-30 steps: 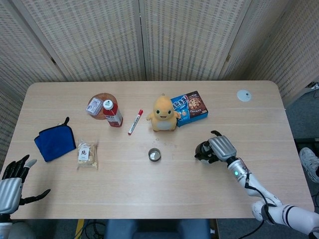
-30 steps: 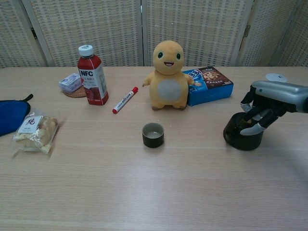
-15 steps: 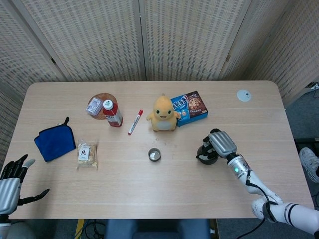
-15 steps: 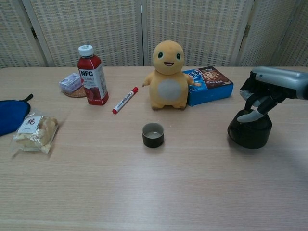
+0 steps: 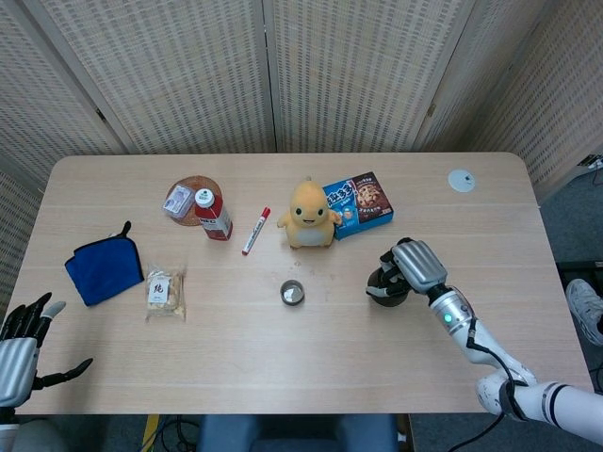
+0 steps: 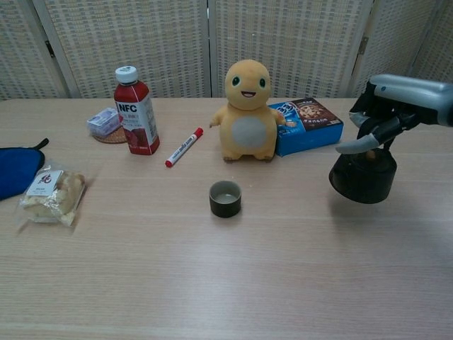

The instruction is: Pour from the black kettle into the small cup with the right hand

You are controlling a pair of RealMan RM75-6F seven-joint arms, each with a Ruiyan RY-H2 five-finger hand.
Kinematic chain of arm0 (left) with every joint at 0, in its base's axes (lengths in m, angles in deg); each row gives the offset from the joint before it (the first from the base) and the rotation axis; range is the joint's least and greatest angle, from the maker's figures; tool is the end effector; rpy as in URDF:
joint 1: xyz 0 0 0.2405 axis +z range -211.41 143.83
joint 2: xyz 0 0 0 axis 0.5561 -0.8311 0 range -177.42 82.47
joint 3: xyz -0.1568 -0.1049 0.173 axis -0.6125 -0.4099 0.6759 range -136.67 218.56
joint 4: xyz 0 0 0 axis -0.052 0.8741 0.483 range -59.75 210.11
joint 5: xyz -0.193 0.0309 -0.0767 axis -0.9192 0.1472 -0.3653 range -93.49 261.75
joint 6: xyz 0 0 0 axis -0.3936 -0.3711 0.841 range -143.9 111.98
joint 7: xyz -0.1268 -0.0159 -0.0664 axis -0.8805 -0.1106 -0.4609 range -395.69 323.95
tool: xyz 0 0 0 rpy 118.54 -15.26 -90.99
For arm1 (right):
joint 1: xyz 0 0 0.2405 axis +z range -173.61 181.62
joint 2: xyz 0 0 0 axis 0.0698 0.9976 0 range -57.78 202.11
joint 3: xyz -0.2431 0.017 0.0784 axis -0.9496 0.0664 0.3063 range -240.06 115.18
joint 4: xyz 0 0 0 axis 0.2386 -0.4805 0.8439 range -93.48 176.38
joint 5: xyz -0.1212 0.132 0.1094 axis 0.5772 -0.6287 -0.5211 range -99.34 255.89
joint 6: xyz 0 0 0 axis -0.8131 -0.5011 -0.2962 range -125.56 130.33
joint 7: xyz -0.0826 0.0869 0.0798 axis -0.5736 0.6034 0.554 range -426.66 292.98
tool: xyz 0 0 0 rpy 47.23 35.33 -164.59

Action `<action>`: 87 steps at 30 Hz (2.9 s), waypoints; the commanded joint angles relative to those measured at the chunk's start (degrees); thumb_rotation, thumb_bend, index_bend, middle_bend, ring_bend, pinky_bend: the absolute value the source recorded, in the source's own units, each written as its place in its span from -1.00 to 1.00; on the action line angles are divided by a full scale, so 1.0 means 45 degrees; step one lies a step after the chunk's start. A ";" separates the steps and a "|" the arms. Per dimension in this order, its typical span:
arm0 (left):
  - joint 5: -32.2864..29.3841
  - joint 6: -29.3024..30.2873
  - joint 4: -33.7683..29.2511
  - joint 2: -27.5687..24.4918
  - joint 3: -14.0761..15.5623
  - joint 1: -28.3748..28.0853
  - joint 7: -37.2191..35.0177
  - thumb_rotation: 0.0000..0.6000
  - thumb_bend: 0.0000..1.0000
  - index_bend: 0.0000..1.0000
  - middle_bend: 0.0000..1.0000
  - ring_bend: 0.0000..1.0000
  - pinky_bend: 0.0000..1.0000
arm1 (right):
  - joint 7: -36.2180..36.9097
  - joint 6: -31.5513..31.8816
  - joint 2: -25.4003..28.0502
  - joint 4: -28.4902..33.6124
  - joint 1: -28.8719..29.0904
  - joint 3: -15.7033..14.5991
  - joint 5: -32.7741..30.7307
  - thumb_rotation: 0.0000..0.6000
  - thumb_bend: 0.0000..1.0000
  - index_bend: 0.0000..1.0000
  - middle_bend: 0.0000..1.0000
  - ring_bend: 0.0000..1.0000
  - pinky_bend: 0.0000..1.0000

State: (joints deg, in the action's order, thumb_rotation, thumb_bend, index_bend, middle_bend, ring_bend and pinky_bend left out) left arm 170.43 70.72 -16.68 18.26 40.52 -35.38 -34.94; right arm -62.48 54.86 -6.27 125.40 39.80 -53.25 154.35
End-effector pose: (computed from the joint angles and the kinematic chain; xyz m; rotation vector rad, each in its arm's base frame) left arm -0.3206 0.1541 0.1484 -1.3641 -0.9492 -0.8591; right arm -0.2029 -0.3389 0.0374 1.8059 -1.1326 1.0125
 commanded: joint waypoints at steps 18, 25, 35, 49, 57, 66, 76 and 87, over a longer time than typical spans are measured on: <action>-0.0093 0.0164 0.0217 0.0063 0.0007 0.0190 -0.0126 0.21 -0.83 -0.74 -0.96 -0.85 -1.00 | -0.1319 -0.0767 -0.0298 0.0307 0.1190 0.0494 -0.0693 0.48 -0.33 0.73 1.00 0.93 0.02; -0.0132 0.0192 0.0321 0.0099 0.0000 0.0246 -0.0214 0.21 -0.84 -0.74 -0.96 -0.85 -1.00 | -0.1866 -0.1211 -0.0592 0.0415 0.1817 0.0809 -0.1295 0.50 -0.33 0.73 1.00 0.93 0.04; -0.0079 0.0226 0.0508 0.0194 0.0020 0.0296 -0.0365 0.21 -0.84 -0.74 -0.96 -0.85 -1.00 | -0.3318 -0.1641 -0.1329 0.0302 0.2827 0.1083 -0.2524 0.60 -0.30 0.73 1.00 0.92 0.07; -0.0042 0.0416 0.0660 0.0186 0.0058 0.0474 -0.0549 0.22 -0.84 -0.74 -0.96 -0.85 -1.00 | -0.5382 -0.2064 -0.2386 -0.0671 0.4383 0.1166 -0.3868 0.64 -0.30 0.73 1.00 0.92 0.07; -0.0012 0.0491 0.0695 0.0195 0.0070 0.0547 -0.0598 0.21 -0.84 -0.74 -0.96 -0.85 -1.00 | -0.6273 -0.2254 -0.2847 -0.1045 0.5106 0.0997 -0.4289 0.66 -0.30 0.73 1.00 0.92 0.07; -0.0039 0.0532 0.0835 0.0220 0.0084 0.0640 -0.0740 0.21 -0.84 -0.74 -0.96 -0.85 -1.00 | -0.7176 -0.2278 -0.3298 -0.1480 0.5745 0.0696 -0.4461 0.70 -0.30 0.73 1.00 0.92 0.07; -0.0076 0.0549 0.1033 0.0317 0.0070 0.0708 -0.0880 0.21 -0.84 -0.74 -0.96 -0.85 -1.00 | -0.8034 -0.2173 -0.3510 -0.1733 0.6275 0.0461 -0.4524 0.73 -0.30 0.73 1.00 0.92 0.07; -0.0113 0.0644 0.1255 0.0395 0.0083 0.0847 -0.1077 0.21 -0.84 -0.74 -0.96 -0.85 -1.00 | -0.8887 -0.2066 -0.3699 -0.1769 0.6719 0.0254 -0.4761 0.76 -0.30 0.73 1.00 0.92 0.07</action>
State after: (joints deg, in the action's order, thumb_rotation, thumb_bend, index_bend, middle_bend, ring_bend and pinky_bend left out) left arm 169.94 73.60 -11.05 20.03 40.88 -31.59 -39.78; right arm -102.20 45.48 -22.87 117.41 69.85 -52.01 133.03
